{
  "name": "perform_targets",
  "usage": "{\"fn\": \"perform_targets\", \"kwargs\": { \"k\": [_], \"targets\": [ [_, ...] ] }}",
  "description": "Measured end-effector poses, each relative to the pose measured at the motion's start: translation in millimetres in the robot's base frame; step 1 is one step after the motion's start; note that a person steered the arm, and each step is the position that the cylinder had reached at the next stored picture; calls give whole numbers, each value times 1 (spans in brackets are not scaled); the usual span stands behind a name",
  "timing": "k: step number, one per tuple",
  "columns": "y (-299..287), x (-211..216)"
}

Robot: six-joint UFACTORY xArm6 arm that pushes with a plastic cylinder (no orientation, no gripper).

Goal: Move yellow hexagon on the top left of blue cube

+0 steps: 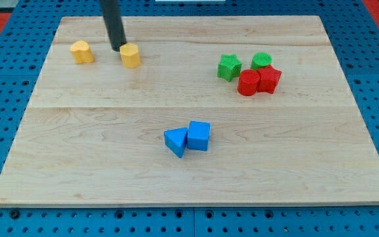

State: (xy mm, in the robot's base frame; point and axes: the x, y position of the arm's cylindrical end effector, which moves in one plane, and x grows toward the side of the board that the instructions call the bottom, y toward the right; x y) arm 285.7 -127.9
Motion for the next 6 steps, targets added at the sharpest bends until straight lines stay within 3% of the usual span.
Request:
{"fn": "perform_targets", "kwargs": {
  "k": [1, 2, 4, 6],
  "targets": [
    [51, 19],
    [53, 72],
    [99, 139],
    [70, 99]
  ]
}}
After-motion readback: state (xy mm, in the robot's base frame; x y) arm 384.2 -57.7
